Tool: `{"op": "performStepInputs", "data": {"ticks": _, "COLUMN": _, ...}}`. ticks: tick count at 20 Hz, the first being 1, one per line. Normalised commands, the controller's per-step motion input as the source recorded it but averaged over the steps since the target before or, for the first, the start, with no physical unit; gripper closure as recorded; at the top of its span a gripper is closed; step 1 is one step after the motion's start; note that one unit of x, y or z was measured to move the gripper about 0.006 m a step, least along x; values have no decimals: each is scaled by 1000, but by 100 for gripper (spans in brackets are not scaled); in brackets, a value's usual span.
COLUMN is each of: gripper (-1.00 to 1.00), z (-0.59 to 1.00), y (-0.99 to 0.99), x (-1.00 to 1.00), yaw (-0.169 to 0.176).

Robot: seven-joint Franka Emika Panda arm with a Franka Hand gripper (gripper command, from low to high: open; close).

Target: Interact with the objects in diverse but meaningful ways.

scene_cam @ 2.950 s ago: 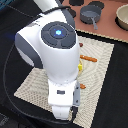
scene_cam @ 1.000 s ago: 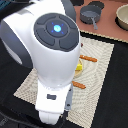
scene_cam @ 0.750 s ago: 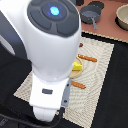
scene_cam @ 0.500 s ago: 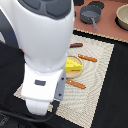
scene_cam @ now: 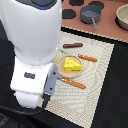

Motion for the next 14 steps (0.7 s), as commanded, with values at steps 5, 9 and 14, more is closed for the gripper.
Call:
{"op": "performStepInputs", "data": {"ticks": 5, "gripper": 100, "z": -44, "y": 260, "x": -984, "yaw": 1}}
{"op": "performStepInputs", "data": {"ticks": 9, "gripper": 100, "z": 504, "y": 472, "x": -1000, "yaw": 0}}
{"op": "performStepInputs", "data": {"ticks": 14, "gripper": 100, "z": 167, "y": 503, "x": -963, "yaw": 1}}
